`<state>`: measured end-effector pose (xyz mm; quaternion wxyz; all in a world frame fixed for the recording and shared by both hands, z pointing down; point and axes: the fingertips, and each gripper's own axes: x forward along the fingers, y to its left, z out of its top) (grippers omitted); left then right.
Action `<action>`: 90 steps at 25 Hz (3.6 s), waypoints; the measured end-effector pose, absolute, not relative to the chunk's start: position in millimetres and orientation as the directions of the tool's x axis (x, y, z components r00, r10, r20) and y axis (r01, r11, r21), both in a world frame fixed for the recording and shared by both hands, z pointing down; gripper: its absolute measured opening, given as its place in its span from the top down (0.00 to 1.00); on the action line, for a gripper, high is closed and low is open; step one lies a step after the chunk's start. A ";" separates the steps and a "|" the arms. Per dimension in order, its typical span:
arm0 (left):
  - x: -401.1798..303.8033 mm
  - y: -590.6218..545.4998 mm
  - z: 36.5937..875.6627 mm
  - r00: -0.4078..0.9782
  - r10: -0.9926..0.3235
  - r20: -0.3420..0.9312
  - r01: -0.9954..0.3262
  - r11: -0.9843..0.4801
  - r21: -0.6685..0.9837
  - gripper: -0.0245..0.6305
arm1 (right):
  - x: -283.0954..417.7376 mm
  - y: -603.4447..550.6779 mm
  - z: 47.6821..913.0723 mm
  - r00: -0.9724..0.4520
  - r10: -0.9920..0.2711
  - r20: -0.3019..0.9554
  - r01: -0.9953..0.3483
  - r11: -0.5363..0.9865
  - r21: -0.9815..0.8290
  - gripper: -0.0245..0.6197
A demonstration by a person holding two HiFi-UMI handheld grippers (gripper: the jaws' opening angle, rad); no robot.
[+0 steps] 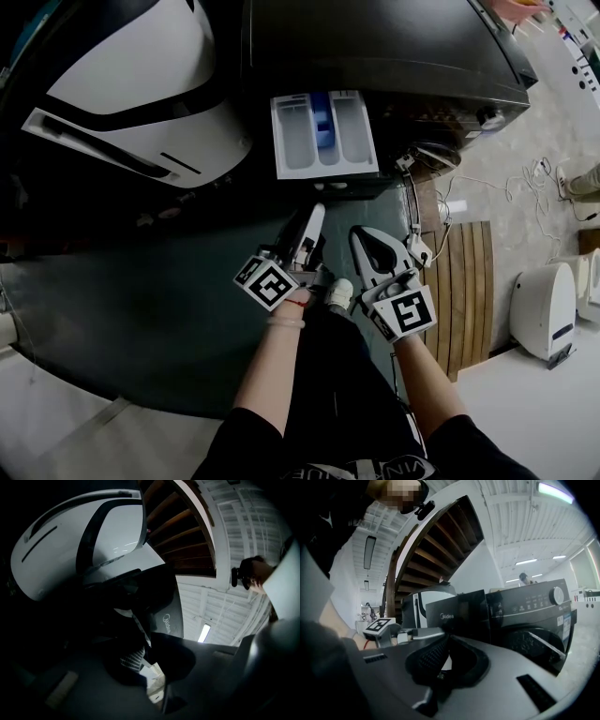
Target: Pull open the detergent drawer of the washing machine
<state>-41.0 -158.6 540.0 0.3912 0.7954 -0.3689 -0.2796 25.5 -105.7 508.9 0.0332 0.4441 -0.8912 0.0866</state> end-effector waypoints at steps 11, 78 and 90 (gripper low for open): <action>-52.3 -141.6 518.5 0.574 -0.819 -0.010 -0.648 -0.461 0.606 0.95 | 29.1 -104.4 481.1 -0.603 -0.788 0.123 -0.797 0.596 -0.092 0.94; -116.0 -63.5 321.9 0.418 -0.906 0.069 -0.907 -0.410 0.098 0.95 | 30.9 -56.7 287.4 -0.645 -0.763 -0.033 -0.764 0.645 0.017 0.94; -117.3 -67.9 308.3 0.411 -0.911 0.043 -0.909 -0.406 0.089 0.95 | 27.6 -58.3 285.9 -0.653 -0.757 -0.034 -0.757 0.653 0.019 0.94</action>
